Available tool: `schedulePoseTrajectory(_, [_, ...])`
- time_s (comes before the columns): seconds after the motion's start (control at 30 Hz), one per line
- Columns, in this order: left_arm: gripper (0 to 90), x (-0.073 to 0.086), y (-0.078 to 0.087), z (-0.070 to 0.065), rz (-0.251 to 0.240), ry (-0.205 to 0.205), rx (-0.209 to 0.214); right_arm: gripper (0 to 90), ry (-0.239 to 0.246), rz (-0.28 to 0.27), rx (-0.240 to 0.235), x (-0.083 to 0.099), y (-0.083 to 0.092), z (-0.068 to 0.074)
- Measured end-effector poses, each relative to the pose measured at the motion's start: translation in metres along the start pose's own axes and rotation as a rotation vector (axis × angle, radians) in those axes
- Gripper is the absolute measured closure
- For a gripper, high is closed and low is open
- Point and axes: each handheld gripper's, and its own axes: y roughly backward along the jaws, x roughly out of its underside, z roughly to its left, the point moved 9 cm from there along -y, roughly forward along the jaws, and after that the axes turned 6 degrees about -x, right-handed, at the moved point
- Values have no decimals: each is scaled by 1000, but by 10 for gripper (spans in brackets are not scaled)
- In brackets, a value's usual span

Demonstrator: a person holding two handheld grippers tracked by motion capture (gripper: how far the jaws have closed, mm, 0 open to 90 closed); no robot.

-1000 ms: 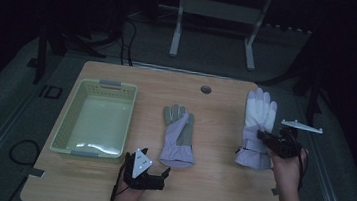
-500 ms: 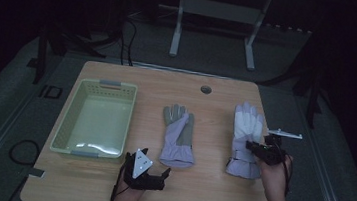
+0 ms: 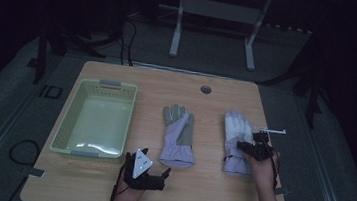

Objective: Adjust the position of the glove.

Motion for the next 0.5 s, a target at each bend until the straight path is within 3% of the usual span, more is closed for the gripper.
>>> schedulePoseTrajectory(0.13, [0, 0, 0, 0, -4, 1, -1, 683, 23, -11, -6, -7, 8, 2])
schedulePoseTrajectory(0.17, [0, 0, 0, 0, -4, 2, 1, 617, 48, -32, -7, -15, 18, 2])
schedulePoseTrajectory(0.33, [0, 0, 0, 0, -3, 5, 3, 523, 128, -47, -35, -21, 31, 0])
schedulePoseTrajectory(0.5, [0, 0, 0, 0, -5, 6, 6, 505, 223, -39, -39, -15, 29, -4])
